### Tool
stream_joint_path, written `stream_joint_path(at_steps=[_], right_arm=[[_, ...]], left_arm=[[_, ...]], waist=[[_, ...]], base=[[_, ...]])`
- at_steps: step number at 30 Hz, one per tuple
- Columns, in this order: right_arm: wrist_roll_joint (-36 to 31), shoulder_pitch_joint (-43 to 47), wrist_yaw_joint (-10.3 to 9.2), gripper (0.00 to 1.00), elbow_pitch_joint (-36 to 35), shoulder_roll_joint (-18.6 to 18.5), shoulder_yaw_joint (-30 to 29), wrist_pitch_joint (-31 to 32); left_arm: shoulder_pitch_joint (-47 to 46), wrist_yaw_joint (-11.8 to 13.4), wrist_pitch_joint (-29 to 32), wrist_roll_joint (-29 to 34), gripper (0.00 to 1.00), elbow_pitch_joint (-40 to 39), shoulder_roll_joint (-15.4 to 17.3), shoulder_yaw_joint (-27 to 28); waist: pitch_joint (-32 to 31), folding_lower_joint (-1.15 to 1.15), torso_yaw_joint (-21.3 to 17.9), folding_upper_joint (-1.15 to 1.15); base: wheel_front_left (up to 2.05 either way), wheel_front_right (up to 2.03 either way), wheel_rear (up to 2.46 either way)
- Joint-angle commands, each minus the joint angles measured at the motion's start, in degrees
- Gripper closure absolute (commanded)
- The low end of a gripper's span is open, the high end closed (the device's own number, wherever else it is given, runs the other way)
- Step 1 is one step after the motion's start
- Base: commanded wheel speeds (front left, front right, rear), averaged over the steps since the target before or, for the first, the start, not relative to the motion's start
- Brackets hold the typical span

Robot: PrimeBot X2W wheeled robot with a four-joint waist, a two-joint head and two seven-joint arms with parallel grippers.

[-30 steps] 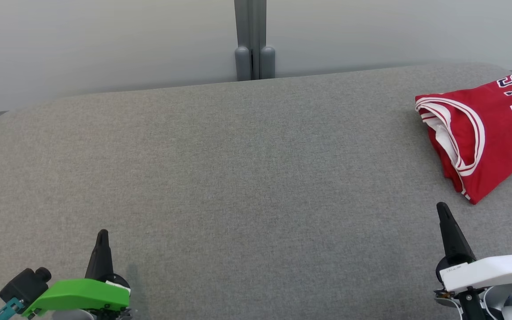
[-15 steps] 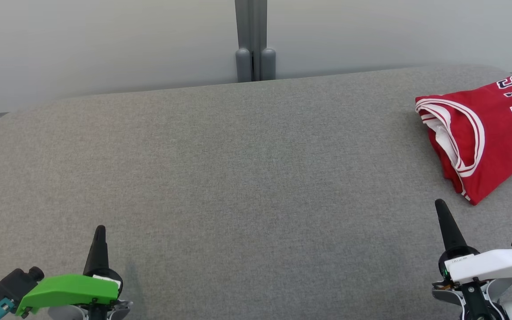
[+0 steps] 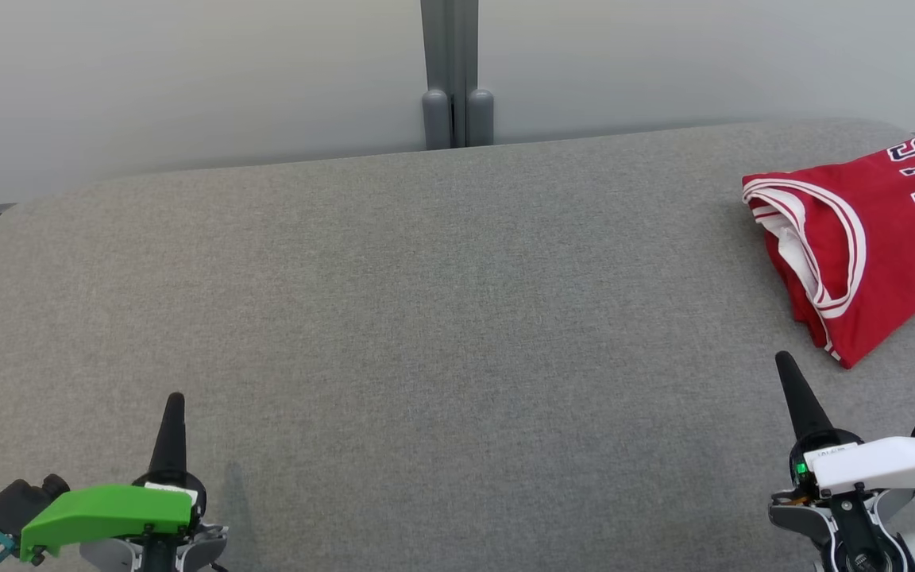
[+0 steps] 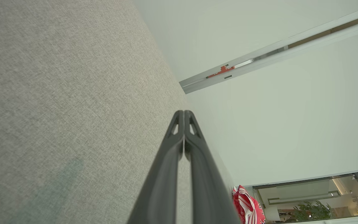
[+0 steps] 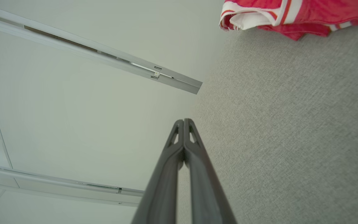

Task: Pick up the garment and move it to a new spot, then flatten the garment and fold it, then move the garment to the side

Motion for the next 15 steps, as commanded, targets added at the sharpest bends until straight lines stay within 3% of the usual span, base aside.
stream_joint_path(at_steps=[1,15], right_arm=[[1.38,-1.25,0.03,1.0,0.02,0.01,-0.26,0.25],[8.0,-2.61,0.03,1.0,1.95,0.46,-0.89,1.61]], left_arm=[[-1.39,-0.53,0.41,-1.31,1.0,-0.3,-0.07,0.59],[-2.13,-1.46,2.32,-7.99,1.0,0.11,-0.35,1.84]], waist=[[-0.03,0.0,0.01,0.0],[-0.32,0.0,0.09,0.0]], base=[[0.0,0.0,0.0],[0.0,0.0,0.0]])
